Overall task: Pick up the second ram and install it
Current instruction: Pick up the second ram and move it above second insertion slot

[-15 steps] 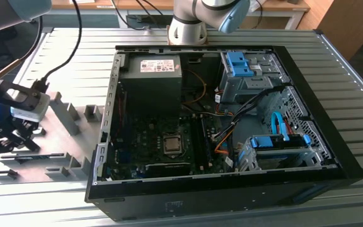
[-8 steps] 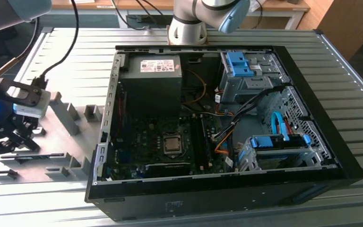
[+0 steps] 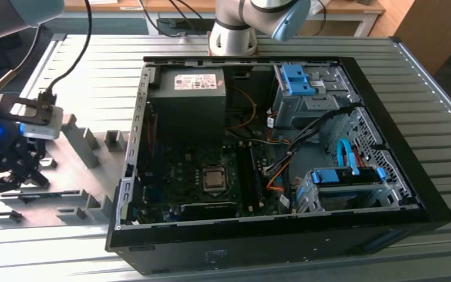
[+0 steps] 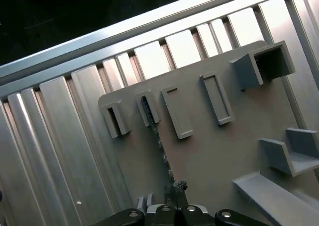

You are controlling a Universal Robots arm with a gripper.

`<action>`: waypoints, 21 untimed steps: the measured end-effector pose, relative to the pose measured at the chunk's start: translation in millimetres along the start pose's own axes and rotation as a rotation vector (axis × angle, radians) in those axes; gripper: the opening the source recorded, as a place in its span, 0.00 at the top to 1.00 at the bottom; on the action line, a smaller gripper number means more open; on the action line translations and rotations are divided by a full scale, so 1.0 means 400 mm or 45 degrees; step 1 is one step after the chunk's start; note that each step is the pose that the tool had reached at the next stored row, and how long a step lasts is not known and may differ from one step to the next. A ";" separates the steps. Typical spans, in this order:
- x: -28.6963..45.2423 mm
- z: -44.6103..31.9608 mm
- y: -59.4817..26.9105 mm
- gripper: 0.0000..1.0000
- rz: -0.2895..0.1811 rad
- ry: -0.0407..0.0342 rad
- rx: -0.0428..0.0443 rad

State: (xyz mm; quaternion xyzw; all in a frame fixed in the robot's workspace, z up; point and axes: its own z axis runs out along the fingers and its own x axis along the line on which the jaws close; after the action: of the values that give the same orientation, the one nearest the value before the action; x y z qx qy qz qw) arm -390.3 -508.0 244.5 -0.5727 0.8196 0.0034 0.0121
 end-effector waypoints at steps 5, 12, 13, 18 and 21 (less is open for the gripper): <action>0.000 0.001 0.000 0.90 -0.066 -0.0002 -0.003; 0.000 0.004 0.000 0.90 -0.148 0.0230 -0.036; 0.000 0.004 0.000 0.90 -0.169 0.0243 -0.036; 0.000 0.004 0.000 0.90 -0.269 0.0251 -0.037; 0.000 0.005 0.000 0.90 -0.330 0.0253 -0.038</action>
State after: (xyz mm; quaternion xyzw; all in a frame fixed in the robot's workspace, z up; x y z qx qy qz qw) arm -390.4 -508.0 242.5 -0.6739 0.7387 0.0083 -0.0042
